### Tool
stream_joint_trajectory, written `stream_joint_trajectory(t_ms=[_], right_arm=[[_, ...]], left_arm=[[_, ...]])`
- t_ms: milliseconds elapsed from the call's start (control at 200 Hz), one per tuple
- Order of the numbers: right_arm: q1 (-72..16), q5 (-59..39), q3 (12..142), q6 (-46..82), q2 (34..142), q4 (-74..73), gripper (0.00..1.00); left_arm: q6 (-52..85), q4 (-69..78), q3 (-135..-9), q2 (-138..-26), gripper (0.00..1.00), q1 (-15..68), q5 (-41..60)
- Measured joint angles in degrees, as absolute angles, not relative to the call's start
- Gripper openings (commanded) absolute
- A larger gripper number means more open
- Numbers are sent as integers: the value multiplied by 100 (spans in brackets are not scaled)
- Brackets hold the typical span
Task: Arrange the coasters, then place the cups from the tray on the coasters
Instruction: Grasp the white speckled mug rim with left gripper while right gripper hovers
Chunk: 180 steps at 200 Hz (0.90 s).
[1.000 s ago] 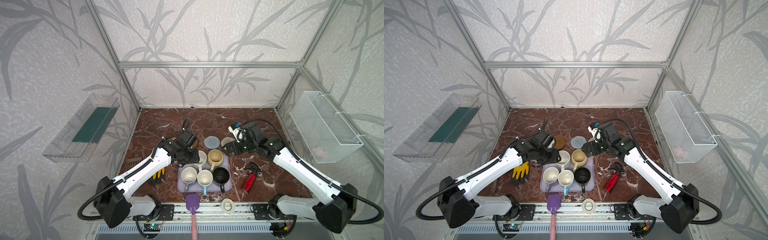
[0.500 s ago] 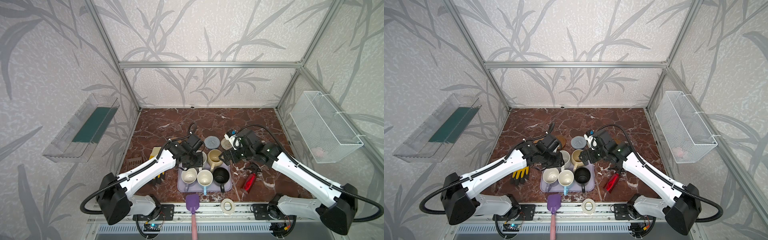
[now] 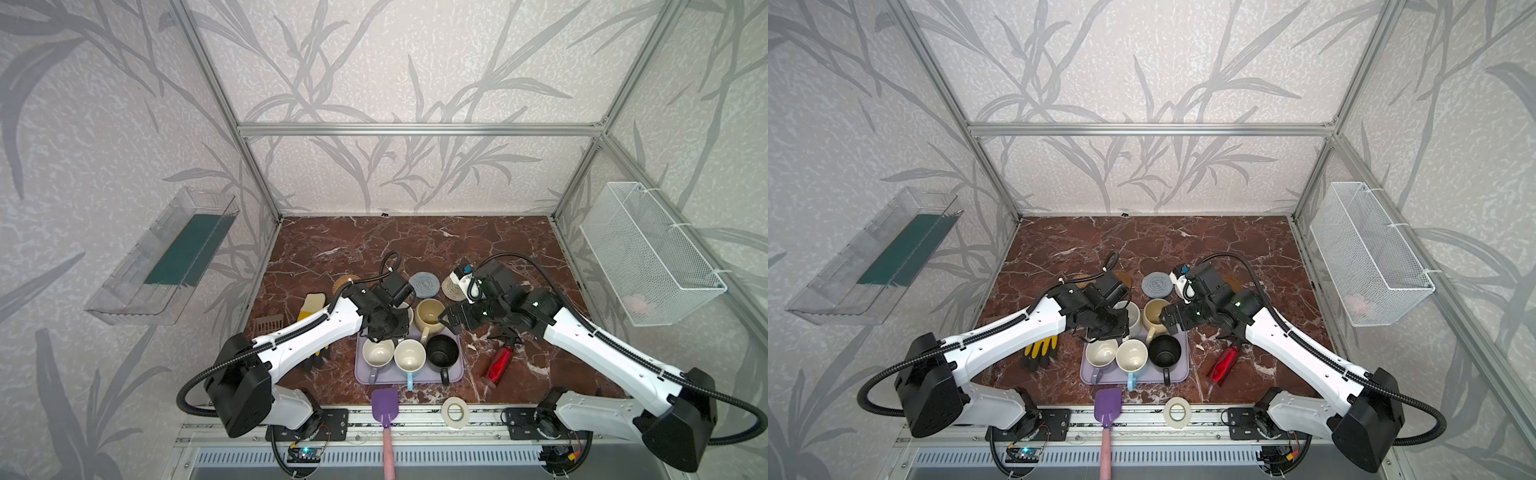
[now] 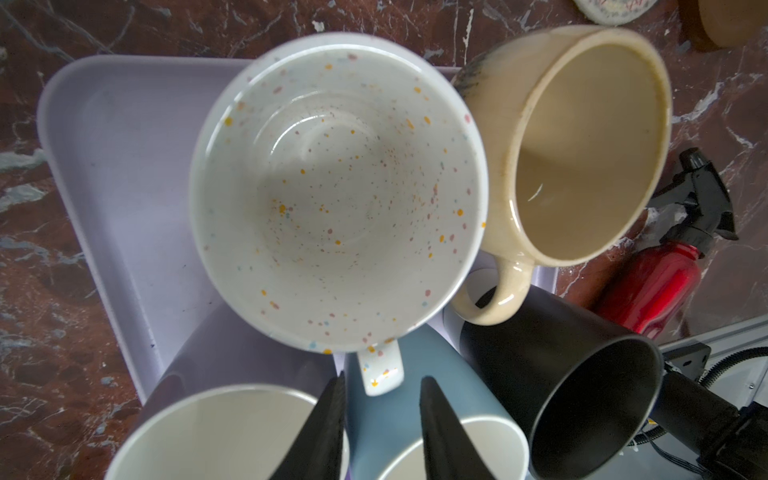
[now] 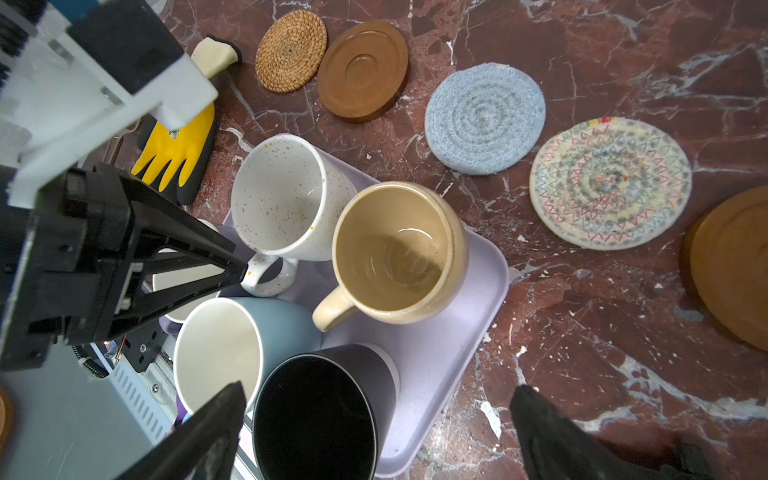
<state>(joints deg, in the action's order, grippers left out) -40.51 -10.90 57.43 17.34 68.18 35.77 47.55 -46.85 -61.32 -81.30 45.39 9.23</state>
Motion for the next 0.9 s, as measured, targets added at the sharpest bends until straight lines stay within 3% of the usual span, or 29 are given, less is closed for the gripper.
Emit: stream_joint_trajectory(t_ms=[775,900], right_arm=[[-4132,-1391,5446,1675,6650,3310,99],[-4132,-1345,5551,1594,6733,3371,99]], left_arm=[[4644,-4543,-6134,-8729,32,4580,784],[4609,-4486,-6134,-8812,28,4580,777]])
